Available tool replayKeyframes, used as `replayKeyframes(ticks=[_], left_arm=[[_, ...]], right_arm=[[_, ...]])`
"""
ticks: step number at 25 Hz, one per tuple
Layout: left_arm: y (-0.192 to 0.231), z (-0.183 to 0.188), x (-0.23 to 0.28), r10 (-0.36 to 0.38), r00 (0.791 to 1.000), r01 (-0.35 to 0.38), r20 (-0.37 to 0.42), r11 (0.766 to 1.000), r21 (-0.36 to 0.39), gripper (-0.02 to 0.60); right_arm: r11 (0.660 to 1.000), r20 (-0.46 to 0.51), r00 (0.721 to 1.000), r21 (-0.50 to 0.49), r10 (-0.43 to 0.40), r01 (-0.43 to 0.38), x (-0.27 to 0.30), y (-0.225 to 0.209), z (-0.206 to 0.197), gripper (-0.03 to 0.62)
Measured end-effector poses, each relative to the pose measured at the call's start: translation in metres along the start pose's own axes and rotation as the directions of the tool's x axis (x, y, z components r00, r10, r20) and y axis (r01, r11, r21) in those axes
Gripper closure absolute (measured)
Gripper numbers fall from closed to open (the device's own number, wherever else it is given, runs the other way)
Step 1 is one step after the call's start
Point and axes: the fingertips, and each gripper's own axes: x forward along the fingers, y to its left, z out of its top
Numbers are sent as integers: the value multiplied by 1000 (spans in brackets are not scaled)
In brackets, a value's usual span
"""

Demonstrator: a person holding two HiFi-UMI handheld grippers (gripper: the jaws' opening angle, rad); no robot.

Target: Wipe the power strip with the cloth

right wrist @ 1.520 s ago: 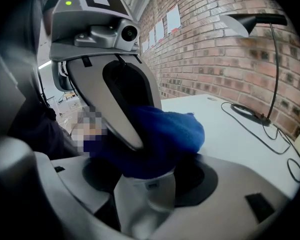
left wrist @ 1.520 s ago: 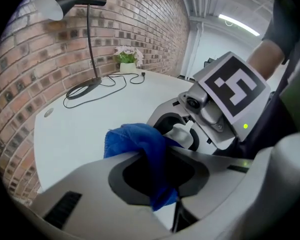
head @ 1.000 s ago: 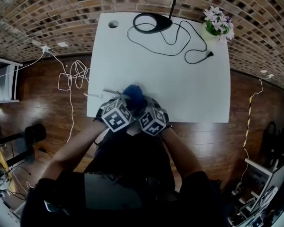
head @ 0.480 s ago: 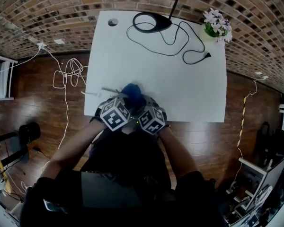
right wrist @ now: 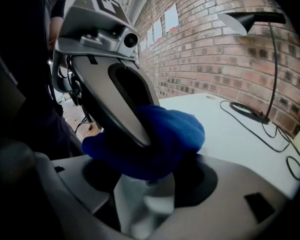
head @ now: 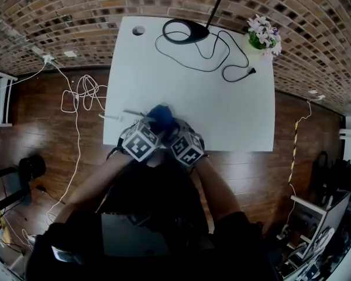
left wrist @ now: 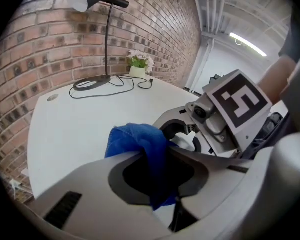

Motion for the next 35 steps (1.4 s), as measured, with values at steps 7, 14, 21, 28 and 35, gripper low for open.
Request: replayKeyframes(ticks=[7,14,21,28,35], left_arm=[[13,-7,-2,-2,998,6,56,997,-80,508],[14,-9,-2,-107,992,117,66,979,-169,509],[15,-9,-2,-98,994,103,38,983,-153,509],[30,-28,-24,26,1000,-25,5,994,-102,508],[46,-42,-33,49,999,-46,14,985,-167,508]], right_arm=[[1000,3,1000,-7,-2,2,0,-1,1,295],[999,1,1000,-26,21,-21,2,2,5,290],[997,-5,998,-53,61,-61,5,3,7,304],[996,-1,998,-66,62,-62,3,3,5,305],[996,-4,998,-61,58,-58,4,2,4,304]])
